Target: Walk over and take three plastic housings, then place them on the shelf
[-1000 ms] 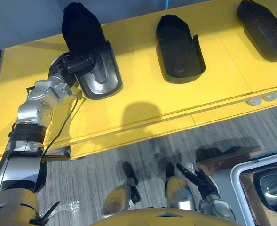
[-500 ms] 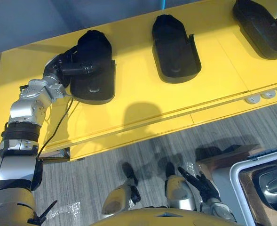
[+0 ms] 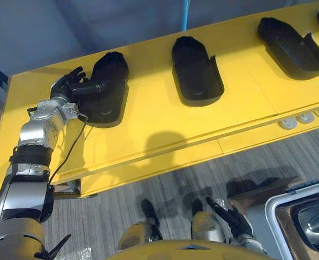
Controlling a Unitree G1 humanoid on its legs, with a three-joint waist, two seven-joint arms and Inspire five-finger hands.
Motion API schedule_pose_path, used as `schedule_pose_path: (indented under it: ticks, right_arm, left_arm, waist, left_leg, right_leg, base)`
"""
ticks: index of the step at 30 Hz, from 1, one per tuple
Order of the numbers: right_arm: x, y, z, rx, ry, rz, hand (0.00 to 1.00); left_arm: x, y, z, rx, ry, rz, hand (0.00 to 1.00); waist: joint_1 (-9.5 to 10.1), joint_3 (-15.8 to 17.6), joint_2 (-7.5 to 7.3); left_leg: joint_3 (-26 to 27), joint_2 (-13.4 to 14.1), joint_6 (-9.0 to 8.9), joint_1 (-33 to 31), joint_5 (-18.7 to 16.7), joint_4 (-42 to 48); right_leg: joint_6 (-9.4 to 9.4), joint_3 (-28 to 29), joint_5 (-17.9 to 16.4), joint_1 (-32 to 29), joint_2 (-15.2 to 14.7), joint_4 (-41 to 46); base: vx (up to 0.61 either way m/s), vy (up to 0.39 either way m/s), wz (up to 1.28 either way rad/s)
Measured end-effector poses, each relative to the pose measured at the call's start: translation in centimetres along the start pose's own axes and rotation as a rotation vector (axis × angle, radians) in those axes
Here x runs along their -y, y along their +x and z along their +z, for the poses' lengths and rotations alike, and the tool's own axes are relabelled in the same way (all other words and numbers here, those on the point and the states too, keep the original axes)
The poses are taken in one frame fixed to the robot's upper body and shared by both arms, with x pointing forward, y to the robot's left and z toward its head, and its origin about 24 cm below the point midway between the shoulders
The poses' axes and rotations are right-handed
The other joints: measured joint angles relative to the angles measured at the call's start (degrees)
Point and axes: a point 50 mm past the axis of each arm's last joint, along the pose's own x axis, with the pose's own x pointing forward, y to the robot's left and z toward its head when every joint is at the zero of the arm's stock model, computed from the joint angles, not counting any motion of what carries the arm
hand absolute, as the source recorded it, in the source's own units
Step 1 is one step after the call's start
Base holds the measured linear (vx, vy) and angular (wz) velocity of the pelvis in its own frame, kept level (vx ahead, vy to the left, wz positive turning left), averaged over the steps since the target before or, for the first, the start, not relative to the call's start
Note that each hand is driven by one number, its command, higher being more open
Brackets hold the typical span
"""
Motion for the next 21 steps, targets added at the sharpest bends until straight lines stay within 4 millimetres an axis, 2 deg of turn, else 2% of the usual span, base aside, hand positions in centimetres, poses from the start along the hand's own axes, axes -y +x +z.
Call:
schedule_pose_path:
  ticks: [5,8,11,12,18,20,21]
  right_arm:
    - [0.0,-0.1,-0.5,-0.017,-0.035,-0.023,1.0]
    - [0.1,-0.2,-0.9,-0.033,-0.033,-0.043,1.0]
    - [0.4,-0.4,-1.9,-0.082,-0.029,-0.062,1.0]
    - [0.6,-0.6,-2.6,-0.122,-0.014,-0.075,1.0]
    - [0.9,-1.2,-4.7,-0.237,0.053,-0.113,1.0]
    - [0.8,-1.1,-4.7,-0.244,0.072,-0.115,1.0]
    - [-0.5,0.0,-3.1,-0.199,0.215,-0.151,1.0]
  left_arm:
    - [1.6,-1.8,1.4,0.194,0.012,0.052,1.0]
    - [2.4,-3.8,1.1,0.33,-0.021,0.095,1.0]
    - [3.3,-6.7,0.0,0.459,-0.134,0.137,1.0]
    - [3.6,-8.4,-1.0,0.511,-0.166,0.172,1.0]
    - [3.7,-12.7,-4.5,0.558,-0.216,0.228,1.0]
    - [3.4,-13.4,-5.7,0.525,-0.218,0.235,1.0]
    - [3.6,-14.9,-7.7,0.477,-0.219,0.183,1.0]
  waist:
    - [1.88,-1.3,-0.37]
    - [3.09,-3.3,-0.42]
    - [4.36,-5.3,-0.6]
    - [5.27,-6.3,-0.76]
    - [8.8,-8.3,-2.0]
    - [8.95,-8.8,-2.32]
    - [10.22,-11.3,-3.96]
  left_leg:
    - [0.0,0.0,-0.01,0.8,0.0,-0.2]
    - [-0.7,0.0,-0.05,0.9,-0.1,-0.2]
    - [-2.0,0.0,-0.01,0.9,-0.2,-0.3]
    - [-2.7,-0.1,0.02,0.9,-0.2,-0.3]
    - [-5.0,-0.3,-0.32,0.8,-0.5,-0.3]
    - [-5.5,-0.4,-0.31,0.8,-0.5,-0.3]
    - [-5.6,-0.2,-0.5,1.7,-0.7,-0.3]
  right_leg:
    - [-0.01,-0.1,0.0,0.8,-0.1,0.0]
    - [-0.03,-0.4,0.0,1.1,-0.1,-0.2]
    - [-0.37,-1.9,-0.3,1.9,-0.3,-1.2]
    - [-0.34,-2.5,-0.2,2.6,-0.3,-1.9]
    - [-0.5,-5.0,-0.4,4.1,-0.4,-2.5]
    - [-0.47,-5.3,-0.5,4.5,-0.4,-2.8]
    - [-0.13,-5.9,-1.1,5.7,-0.2,-3.2]
  base:
    - [0.0,0.003,-0.01]
    - [-0.02,0.013,0.06]
    - [-0.02,0.015,0.21]
    - [0.0,0.011,0.2]
    - [0.02,0.009,0.21]
    - [0.01,-0.002,0.12]
    - [0.01,0.001,0.06]
